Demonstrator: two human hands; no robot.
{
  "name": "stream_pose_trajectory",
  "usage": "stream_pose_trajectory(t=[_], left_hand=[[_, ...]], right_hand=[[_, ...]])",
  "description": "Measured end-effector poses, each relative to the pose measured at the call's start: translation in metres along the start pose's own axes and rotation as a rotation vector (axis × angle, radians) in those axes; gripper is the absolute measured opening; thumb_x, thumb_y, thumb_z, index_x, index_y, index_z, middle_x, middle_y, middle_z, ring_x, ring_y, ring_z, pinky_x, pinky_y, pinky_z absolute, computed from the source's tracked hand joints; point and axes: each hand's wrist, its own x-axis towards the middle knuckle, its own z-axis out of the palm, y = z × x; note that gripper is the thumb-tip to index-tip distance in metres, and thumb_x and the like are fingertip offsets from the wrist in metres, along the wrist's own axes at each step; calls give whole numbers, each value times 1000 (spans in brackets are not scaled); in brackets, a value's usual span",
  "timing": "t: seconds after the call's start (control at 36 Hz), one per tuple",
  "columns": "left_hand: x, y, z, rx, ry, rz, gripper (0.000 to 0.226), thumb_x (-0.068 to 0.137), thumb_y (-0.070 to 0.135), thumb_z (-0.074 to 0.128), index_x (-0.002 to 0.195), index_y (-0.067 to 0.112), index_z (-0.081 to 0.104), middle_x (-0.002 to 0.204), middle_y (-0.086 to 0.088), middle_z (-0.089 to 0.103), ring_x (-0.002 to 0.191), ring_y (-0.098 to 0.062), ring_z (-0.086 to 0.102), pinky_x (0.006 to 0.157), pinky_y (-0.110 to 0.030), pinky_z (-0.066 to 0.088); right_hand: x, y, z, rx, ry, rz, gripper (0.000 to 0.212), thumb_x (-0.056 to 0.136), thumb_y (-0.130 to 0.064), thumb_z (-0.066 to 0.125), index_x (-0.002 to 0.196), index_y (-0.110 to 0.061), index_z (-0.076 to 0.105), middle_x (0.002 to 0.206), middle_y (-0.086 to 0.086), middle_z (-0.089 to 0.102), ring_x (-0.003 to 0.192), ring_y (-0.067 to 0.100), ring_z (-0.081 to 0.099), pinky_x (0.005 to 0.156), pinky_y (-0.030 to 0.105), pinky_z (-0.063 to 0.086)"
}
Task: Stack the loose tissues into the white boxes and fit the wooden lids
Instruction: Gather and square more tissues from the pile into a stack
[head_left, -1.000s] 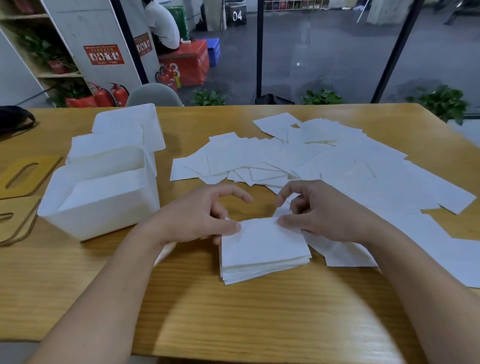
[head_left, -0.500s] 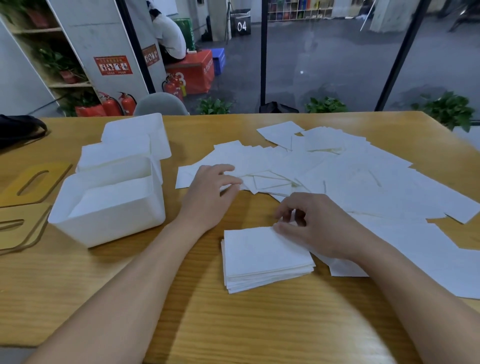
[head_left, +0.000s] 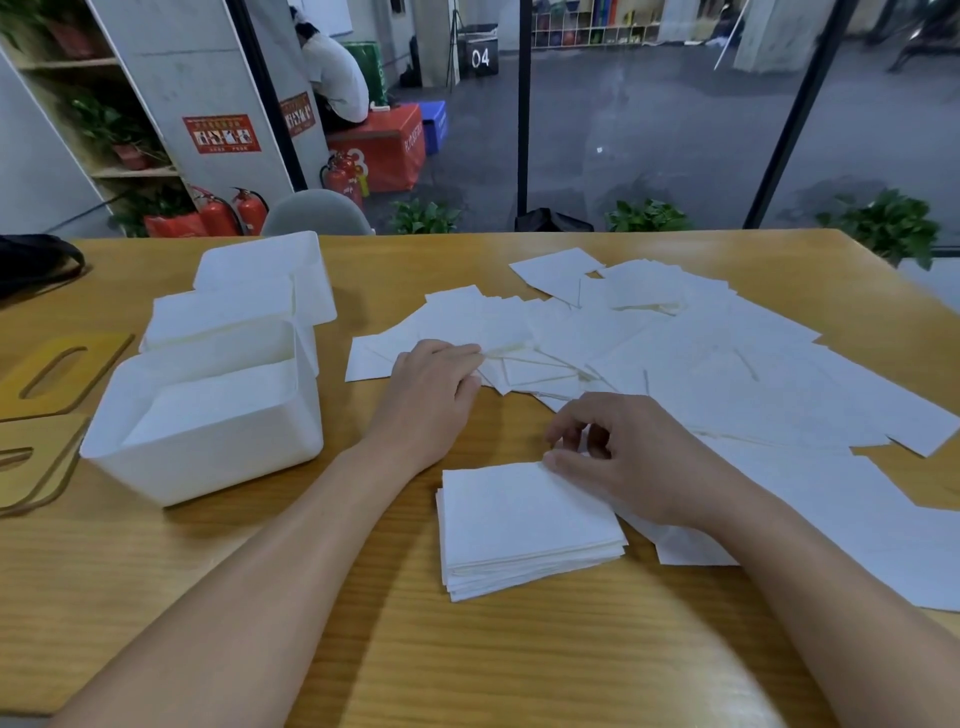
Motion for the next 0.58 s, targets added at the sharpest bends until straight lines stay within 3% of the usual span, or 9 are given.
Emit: stream_pose_trajectory(t=[0.11,0.19,0.28,0.36,0.44,0.53,0.58], left_hand=[[-9,6,-10,-130,120,130,28,108,17,68,133,20,78,137,14,73,132,-10,57,116,-39,44],[-23,11,-15,-225,162,278,25,100,7,79,120,21,84,120,15,78,119,-8,66,103,-28,54],[-37,16,-16,-340,95,329,26,96,2,82,112,22,86,112,18,79,113,-10,71,95,-28,58],[-44,22,-15,-385,47,363,28,95,-3,81,108,21,87,111,19,80,112,-11,72,92,-32,59],[-45,26,-15,-435,4,371,32,95,-6,78,109,22,87,112,20,80,114,-14,71,93,-37,60],[-47,24,-18,-490,-55,352,43,92,-9,69,113,25,84,119,19,79,122,-20,69,99,-40,58],[-49,23,-21,-550,-70,327,45,91,-6,63,115,28,81,126,16,77,130,-23,67,108,-40,54]], right_hand=[[5,-1,-1,147,105,36,23,96,-50,79,115,-42,71,94,-15,76,74,8,68,70,17,52],[8,-1,-6,426,171,124,44,98,-64,70,133,-39,62,98,-6,82,78,20,77,70,31,58],[9,-2,-8,678,201,249,65,91,-77,67,139,-33,61,105,5,82,88,33,81,77,45,61],[9,-2,-10,752,180,301,66,91,-75,68,140,-33,60,108,9,82,90,35,81,77,41,58],[7,2,-9,563,137,275,47,101,-57,71,141,-37,57,94,6,83,81,26,81,75,27,59],[7,4,-5,591,149,243,38,103,-22,76,139,-28,65,94,6,82,83,27,82,73,29,63],[8,4,-4,549,173,219,36,102,-18,76,134,-33,69,96,1,83,83,21,81,74,31,61]])
